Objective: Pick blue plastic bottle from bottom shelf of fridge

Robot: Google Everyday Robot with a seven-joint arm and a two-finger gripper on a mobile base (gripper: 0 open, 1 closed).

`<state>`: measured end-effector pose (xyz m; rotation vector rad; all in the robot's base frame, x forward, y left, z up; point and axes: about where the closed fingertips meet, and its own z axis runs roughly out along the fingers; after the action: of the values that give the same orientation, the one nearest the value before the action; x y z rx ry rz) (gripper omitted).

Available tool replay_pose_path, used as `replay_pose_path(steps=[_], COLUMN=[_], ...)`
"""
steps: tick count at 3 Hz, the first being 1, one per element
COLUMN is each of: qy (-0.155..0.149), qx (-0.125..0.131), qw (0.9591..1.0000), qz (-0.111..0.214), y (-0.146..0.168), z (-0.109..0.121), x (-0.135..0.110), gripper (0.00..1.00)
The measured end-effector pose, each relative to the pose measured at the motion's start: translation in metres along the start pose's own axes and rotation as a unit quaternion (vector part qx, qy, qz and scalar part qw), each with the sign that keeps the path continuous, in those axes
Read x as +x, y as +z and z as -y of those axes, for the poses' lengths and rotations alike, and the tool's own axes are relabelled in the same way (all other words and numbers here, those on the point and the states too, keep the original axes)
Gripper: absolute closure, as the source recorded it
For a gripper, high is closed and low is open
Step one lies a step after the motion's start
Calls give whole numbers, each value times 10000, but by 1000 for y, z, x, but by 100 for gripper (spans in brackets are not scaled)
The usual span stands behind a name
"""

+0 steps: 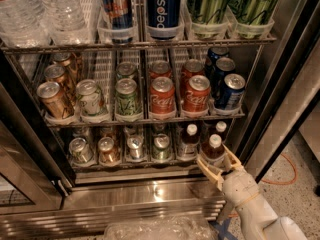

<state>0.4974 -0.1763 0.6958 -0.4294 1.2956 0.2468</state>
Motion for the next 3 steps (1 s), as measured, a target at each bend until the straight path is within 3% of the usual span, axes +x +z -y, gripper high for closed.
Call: replay_pose_path(steps=[1, 3], qy=[266, 338], qx=[-120, -169], qw=[9996, 9993], qz=[-57, -80], y=[-10, -13], z=[1, -1], x=[3, 13], gripper=[100, 100])
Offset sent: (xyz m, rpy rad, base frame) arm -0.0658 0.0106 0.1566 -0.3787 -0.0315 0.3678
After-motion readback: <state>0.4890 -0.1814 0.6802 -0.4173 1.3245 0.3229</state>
